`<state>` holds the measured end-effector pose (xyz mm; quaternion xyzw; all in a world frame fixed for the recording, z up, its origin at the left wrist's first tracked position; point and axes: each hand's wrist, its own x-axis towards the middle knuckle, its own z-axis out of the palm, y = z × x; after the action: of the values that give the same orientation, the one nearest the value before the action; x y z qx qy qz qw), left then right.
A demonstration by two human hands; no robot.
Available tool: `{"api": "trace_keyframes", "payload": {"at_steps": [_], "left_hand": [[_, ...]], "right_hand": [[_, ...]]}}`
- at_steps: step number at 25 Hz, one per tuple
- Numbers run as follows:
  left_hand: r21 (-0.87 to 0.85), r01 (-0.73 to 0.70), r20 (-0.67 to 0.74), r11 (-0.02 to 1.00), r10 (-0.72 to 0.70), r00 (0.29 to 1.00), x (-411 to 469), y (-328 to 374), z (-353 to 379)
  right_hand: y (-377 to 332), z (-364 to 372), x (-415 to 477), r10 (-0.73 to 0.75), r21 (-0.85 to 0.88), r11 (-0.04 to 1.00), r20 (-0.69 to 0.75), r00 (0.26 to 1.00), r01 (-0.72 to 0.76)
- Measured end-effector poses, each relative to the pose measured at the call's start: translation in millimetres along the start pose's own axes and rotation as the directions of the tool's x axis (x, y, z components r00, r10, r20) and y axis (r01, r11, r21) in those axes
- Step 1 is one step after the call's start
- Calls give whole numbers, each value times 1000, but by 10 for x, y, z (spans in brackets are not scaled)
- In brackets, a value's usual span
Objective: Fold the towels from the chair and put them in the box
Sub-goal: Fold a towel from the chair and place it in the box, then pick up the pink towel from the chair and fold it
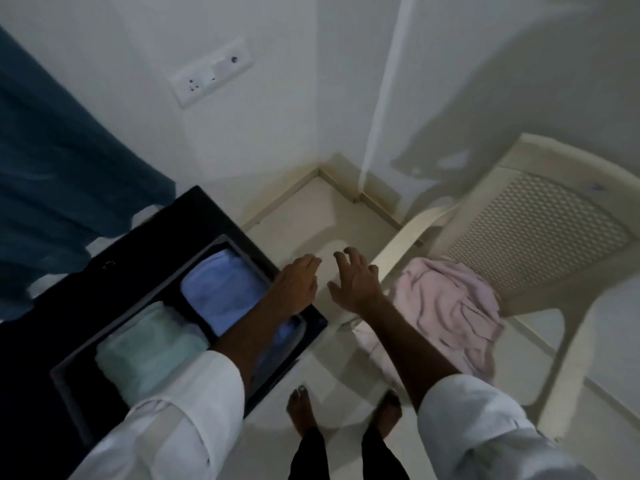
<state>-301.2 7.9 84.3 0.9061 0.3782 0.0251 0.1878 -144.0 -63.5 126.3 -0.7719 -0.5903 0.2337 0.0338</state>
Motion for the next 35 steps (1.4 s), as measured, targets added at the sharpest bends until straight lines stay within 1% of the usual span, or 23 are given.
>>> {"api": "trace_keyframes", "payload": {"at_steps": [3,4,6,8,11,14,18,20,23,26,29,32,34,35], "left_hand": [[-71,-57,27,996,59,998,283,658,316],[-103,-79,50,992,84,995,388,926,438],[-105,-137,65,985,145,987,541,1331,639],[-126,-188,82,974,199,977,687,1647,856],[-131,-205,176,970,226,958,823,1902,1219],[-138,-171,201,976,196,960,871,1986,1533],[-157,-81,255,984,120,960,777,1906,1916],[-194,-65,278,979,119,953,711,1766,2170],[-206,-49,325,977,115,939,653,1544,2450],[-243,17,343,970,69,937,690,1347,2682],[-258,26,360,966,71,930,645,1196,2826],[-267,-34,346,963,129,929,558,1141,2864],[-295,-50,336,954,152,930,546,1106,2879],[-305,-61,338,951,168,926,554,1085,2864]], "right_hand": [[732,-80,-254,136,62,989,-24,990,-135],[1021,-102,-363,178,62,982,-27,984,-176],[1528,-52,-512,236,33,972,-57,970,-234],[1991,-26,-613,335,71,938,59,940,-339],[2516,22,-732,379,16,925,15,925,-380],[2838,222,-797,351,88,930,67,934,-356],[2958,689,-779,312,153,926,209,927,-346],[2959,1015,-713,297,173,923,248,922,-344],[2886,1508,-601,292,218,906,297,909,-362],[2804,2051,-451,290,232,900,314,904,-369],[2697,2511,-320,399,231,857,269,877,-461],[2609,2697,-185,485,178,847,127,865,-501],[2600,2740,-160,523,285,811,39,851,-511],[2607,2741,-180,540,371,775,31,841,-512]]}}
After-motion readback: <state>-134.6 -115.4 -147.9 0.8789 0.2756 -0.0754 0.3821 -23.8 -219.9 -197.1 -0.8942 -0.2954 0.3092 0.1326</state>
